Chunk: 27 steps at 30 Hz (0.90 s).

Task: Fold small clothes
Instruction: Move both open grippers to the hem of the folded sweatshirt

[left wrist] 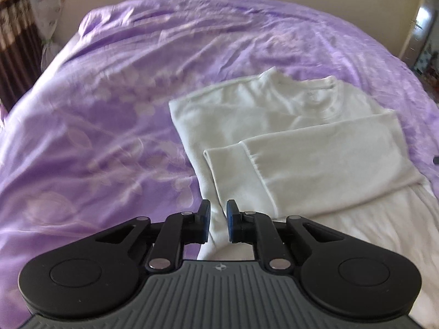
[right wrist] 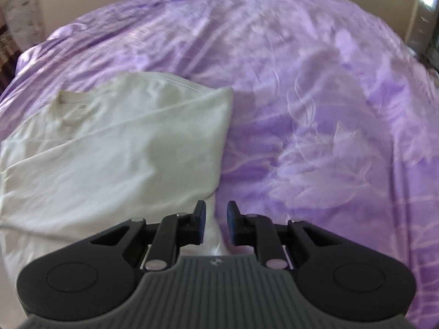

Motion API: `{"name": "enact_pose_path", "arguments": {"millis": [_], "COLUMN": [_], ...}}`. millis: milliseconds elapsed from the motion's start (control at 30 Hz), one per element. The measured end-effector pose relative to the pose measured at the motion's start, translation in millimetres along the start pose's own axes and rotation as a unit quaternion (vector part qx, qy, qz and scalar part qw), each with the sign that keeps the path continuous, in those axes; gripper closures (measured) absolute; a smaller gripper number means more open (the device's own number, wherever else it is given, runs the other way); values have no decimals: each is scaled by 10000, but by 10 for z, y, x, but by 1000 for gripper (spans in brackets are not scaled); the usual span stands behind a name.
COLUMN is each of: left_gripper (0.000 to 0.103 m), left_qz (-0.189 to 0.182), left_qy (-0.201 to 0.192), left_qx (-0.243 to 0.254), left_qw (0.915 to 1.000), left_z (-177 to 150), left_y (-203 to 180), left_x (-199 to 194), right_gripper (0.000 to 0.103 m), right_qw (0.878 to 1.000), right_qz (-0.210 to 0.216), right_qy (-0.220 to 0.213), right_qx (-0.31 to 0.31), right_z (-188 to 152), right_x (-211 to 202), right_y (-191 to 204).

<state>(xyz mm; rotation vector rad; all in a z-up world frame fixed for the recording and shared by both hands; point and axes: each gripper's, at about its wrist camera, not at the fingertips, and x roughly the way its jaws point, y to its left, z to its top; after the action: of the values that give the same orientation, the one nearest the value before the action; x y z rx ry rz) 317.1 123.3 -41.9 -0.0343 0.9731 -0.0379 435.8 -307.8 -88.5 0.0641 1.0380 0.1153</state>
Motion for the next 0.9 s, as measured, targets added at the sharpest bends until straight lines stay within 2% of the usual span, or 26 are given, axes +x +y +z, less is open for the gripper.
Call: {"name": "enact_pose_path", "arguments": {"millis": [67, 133, 200, 367, 500, 600, 767, 900], "left_gripper": [90, 89, 89, 83, 80, 77, 77, 63], "left_qz": [-8, -18, -112, -320, -341, -434, -331, -437], "left_qy": [-116, -238, -321, -435, -477, -328, 46, 321], "left_qx": [210, 453, 702, 1424, 2093, 2566, 3275, 3696], "left_qw": [9997, 9987, 9970, 9883, 9761, 9650, 9442, 9276], "left_z": [-9, -34, -54, -206, -467, -715, -1197, -1548], "left_y": [-53, -124, -209, -466, -694, -836, -984, -1049], "left_x": [-288, -607, -902, -1568, -1958, -2101, -2172, -2147], "right_gripper": [91, 85, 84, 83, 76, 76, 76, 76], "right_qw": [9998, 9989, 9976, 9923, 9854, 9789, 9735, 9653], "right_qz": [115, 218, 286, 338, 372, 362, 258, 160], "right_qy": [-107, -289, -422, -681, -760, -710, -305, 109], "right_qx": [-142, -302, -459, -982, -1478, -1881, -2251, -2604], "right_z": [-24, -61, -91, -240, -472, -722, -1260, -1689], "right_x": [-258, -599, -919, -1770, -2376, -2712, -2926, -2942], "right_y": [43, 93, 129, 224, 259, 272, 287, 279]}}
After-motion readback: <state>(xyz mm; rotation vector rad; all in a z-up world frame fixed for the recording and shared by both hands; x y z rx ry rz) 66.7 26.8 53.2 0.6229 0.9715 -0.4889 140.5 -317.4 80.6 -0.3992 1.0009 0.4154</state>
